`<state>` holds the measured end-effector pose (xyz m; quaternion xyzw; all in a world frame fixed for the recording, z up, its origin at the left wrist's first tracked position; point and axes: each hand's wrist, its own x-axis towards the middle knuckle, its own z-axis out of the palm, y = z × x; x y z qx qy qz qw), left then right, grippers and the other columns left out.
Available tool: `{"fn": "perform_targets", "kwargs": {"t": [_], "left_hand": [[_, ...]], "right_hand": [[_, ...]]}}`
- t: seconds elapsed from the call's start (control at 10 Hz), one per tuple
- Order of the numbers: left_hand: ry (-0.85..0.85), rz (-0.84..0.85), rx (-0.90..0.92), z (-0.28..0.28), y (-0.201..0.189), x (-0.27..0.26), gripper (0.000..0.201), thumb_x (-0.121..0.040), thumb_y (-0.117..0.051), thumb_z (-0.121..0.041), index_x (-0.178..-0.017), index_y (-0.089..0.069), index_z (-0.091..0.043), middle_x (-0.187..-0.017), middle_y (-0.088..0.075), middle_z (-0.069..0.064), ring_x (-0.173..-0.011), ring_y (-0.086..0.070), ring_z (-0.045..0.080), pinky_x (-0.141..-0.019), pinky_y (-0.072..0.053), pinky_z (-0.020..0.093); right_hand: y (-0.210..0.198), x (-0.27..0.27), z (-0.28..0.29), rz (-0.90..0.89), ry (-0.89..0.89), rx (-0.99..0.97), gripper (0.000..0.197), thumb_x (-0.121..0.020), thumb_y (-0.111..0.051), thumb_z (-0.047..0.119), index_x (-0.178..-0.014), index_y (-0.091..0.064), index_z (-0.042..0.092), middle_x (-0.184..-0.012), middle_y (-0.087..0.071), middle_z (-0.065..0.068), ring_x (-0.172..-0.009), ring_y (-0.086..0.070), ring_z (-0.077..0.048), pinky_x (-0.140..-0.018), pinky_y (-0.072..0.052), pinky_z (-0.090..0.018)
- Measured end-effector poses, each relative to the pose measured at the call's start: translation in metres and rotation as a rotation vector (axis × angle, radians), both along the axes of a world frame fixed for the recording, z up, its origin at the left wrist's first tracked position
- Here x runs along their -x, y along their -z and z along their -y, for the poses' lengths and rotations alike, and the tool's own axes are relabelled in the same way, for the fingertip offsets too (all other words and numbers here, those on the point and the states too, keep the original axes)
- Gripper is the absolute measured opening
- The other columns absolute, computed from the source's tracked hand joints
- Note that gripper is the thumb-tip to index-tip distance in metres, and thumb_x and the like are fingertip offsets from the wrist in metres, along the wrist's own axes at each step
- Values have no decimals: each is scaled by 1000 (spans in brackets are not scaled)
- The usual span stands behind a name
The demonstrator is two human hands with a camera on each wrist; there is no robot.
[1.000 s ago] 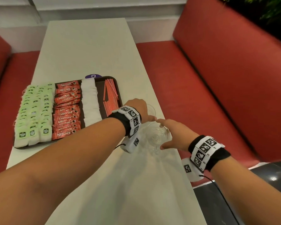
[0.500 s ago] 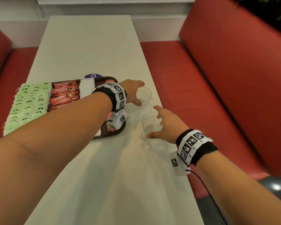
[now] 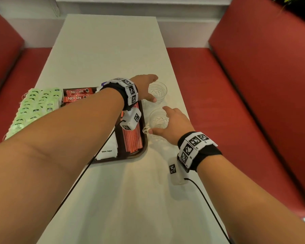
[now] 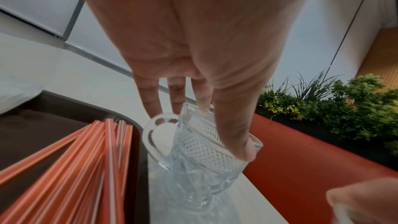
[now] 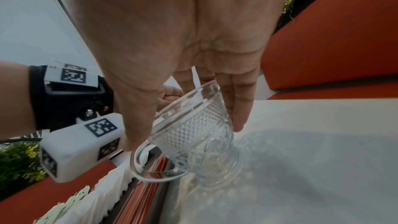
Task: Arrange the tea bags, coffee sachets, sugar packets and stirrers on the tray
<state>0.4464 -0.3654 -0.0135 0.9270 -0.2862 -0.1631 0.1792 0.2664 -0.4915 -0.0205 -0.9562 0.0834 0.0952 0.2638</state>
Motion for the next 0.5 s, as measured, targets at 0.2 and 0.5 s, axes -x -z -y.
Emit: {"fn": "perform_targets", "kwargs": {"t": [0.2, 0.5], "left_hand": [[3, -9, 22, -8, 1, 2, 98, -76, -86, -32, -154, -28, -15, -155, -40, 3, -138, -44, 22, -109, -35, 34], [-43, 29, 26, -10, 1, 17, 97, -77, -84, -36, -154, -27, -19, -150, -46, 7, -134, -47, 26, -107, -39, 37]], "right_hand": [[-4, -6, -10, -13, 36, 19, 102, -75, -78, 59, -155, -27, 18, -150, -39, -7, -134, -45, -24, -106, -41, -37], [-6, 0, -16, -41, 91, -23, 116, -69, -77, 68, -156, -20, 16, -151, -37, -11, -136, -42, -27, -106, -41, -38]]}}
